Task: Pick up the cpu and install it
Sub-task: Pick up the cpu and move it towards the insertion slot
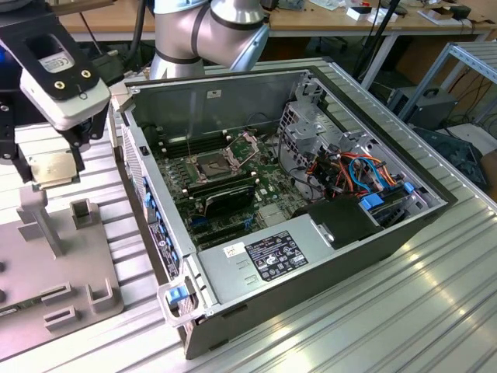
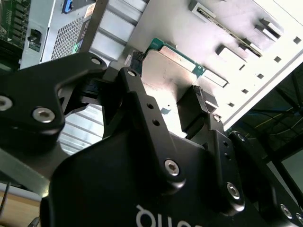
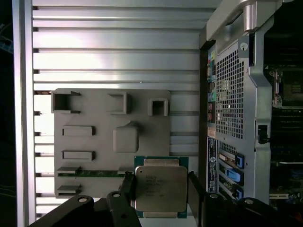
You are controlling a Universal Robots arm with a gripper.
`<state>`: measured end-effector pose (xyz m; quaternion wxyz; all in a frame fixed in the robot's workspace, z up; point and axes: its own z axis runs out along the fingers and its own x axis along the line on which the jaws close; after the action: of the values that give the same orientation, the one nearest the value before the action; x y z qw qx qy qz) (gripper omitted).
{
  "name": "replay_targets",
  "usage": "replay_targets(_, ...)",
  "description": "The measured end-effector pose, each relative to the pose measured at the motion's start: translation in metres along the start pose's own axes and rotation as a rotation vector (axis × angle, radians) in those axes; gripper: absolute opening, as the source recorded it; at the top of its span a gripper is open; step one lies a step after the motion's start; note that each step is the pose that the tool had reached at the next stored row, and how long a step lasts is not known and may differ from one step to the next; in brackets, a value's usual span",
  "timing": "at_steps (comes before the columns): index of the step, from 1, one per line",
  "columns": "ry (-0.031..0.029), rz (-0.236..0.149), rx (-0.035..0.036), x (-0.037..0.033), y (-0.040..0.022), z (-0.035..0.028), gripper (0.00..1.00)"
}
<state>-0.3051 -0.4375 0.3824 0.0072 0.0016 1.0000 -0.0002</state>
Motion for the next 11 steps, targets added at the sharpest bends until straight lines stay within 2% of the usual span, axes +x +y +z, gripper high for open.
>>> replay_targets(3, 0.0, 0.0, 0.0, -0.0124, 0.0001, 0.0002, 0.55)
replay_targets(11, 0.0001, 0.0, 0.0001, -0.0338, 0.0001, 0.0004, 0.55)
